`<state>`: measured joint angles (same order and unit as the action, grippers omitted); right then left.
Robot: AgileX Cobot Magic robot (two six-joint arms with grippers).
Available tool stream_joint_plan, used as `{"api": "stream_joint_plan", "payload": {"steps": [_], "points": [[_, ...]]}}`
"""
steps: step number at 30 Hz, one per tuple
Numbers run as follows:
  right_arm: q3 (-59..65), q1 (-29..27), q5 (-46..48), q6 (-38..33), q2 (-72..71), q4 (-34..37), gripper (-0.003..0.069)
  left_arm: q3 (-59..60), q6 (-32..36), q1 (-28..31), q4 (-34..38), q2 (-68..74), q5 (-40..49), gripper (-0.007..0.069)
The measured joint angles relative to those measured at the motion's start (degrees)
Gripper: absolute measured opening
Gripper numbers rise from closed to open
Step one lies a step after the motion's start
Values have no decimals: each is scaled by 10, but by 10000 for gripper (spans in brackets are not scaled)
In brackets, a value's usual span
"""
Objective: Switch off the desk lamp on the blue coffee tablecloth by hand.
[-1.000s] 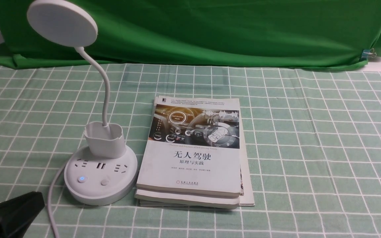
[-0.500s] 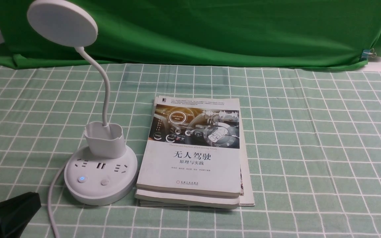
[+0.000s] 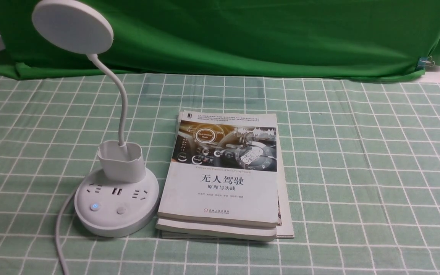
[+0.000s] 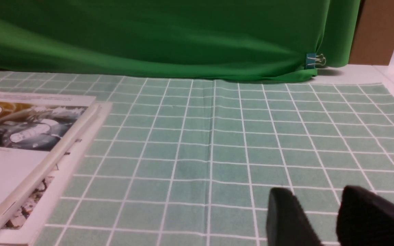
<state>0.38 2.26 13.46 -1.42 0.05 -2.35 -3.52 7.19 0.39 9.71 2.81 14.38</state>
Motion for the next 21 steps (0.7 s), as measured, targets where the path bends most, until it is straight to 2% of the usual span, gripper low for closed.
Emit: {"api": "stream_joint_plan", "payload": {"steps": [4,21], "points": [[0,0,0,0,0,0,242,34,-1,20,1,-26,7,-1],[0,0,0,0,0,0,242,39,-18,21,4,-29,26,-1]]}}
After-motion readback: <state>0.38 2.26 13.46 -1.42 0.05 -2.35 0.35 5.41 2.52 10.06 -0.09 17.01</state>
